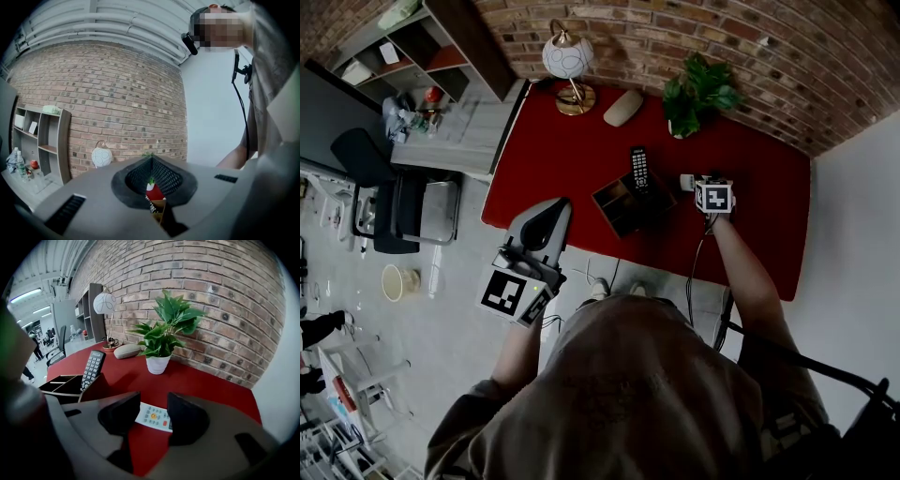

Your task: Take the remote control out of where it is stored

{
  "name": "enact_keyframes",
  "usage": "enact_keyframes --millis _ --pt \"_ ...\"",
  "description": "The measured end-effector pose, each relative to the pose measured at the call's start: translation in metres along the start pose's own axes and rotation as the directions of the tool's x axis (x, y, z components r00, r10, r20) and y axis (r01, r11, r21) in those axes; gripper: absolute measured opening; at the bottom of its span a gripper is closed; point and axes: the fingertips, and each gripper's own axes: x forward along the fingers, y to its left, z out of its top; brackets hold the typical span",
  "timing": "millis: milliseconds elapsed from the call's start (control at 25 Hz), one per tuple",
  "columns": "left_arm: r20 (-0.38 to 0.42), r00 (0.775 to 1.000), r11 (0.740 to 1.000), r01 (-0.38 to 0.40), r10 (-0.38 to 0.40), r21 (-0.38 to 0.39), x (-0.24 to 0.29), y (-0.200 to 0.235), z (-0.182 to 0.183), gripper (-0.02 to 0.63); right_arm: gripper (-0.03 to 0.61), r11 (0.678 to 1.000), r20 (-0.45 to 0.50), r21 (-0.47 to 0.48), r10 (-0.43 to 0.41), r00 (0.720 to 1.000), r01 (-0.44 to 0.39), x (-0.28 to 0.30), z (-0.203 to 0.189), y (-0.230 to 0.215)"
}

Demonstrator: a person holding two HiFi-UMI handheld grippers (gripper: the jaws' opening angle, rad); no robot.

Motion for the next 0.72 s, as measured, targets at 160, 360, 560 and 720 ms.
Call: enact_keyframes --millis 160,360,560,720 --pt "-0.003 1.0 1.0 0.031 -0.031 0.003 -0.002 -0.008 -0.001 0.011 0.167 1.0 0.003 -0.013 0.016 1.0 -0.016 -0.004 -0.002 0.008" --pt "0.003 0.999 0.999 0.053 -0.053 0.01 -0.005 -0.016 0.0 0.011 0.167 0.999 0.009 -0.033 0.033 0.999 -0.032 -0.009 -0.001 0.018" --pt "0.004 0.999 0.999 0.047 -0.047 0.0 -0.01 -0.015 -0.001 0.011 0.167 0.998 0.032 -0.032 0.05 0.998 -0.049 -0.014 0.004 0.025" --pt "0.003 0.999 0.999 0.039 -0.039 0.002 -0.013 -0.014 -0.001 0.011 0.167 0.998 0.083 -0.03 0.065 0.994 -0.063 -0.022 0.018 0.032"
